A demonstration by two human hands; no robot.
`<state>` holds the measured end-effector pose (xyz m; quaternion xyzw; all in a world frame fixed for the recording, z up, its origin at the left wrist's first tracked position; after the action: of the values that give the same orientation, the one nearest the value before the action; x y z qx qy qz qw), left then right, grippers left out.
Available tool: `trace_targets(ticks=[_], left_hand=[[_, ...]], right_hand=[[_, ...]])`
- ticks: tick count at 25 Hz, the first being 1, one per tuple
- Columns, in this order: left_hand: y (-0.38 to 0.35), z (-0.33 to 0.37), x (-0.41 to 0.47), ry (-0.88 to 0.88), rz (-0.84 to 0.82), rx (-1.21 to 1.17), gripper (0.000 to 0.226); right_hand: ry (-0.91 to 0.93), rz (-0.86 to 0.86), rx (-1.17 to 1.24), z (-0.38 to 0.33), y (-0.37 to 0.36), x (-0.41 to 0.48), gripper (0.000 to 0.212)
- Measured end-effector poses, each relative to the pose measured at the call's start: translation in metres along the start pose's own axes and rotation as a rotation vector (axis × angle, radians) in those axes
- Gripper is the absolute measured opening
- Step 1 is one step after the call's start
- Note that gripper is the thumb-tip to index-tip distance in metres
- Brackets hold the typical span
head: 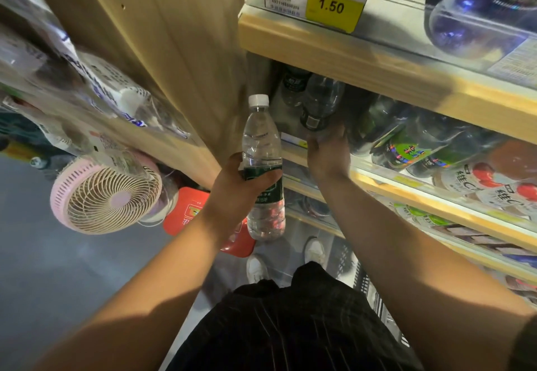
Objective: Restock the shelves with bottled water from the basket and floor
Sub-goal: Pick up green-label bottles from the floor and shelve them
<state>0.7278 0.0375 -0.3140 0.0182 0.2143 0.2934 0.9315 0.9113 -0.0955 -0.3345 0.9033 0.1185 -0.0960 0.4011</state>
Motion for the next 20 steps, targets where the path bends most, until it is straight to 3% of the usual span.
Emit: trace_targets(ticks=[3,8,14,20], left_hand=[[-0.002,0.0,0.0,0.011,-0.003,-0.005,0.043],[-0.006,-0.002,-0.005,0.016,-0.036,-0.034,0.042],[0.002,-0.003,-0.004,0.015,-0.032,-0.013,0.033],[0.0,0.001,0.006,0.001,-0.018,0.027,0.042]], right_hand=[[0.103,0.06,-0.151,-0.006,0.0,-0.013,0.04],[0.182,-0.07,-0.644,-0.004,-0.035,-0.025,0.059],[0.135,-0.142,-0.728,-0.005,-0.038,-0.017,0.063],[0.146,-0.152,-0.708,-0.006,-0.037,-0.004,0.065]])
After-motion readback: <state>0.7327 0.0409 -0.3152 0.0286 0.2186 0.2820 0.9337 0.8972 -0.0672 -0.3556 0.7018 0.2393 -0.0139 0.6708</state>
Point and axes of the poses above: each hand's wrist, its own x-axis towards the middle knuckle, its own y-axis out of the back of the hand, z = x × y, the point moved 10 cm from there along x, towards the middle knuckle, and after that the axes turned 5 degrees about -y, right-handed, at the moved point
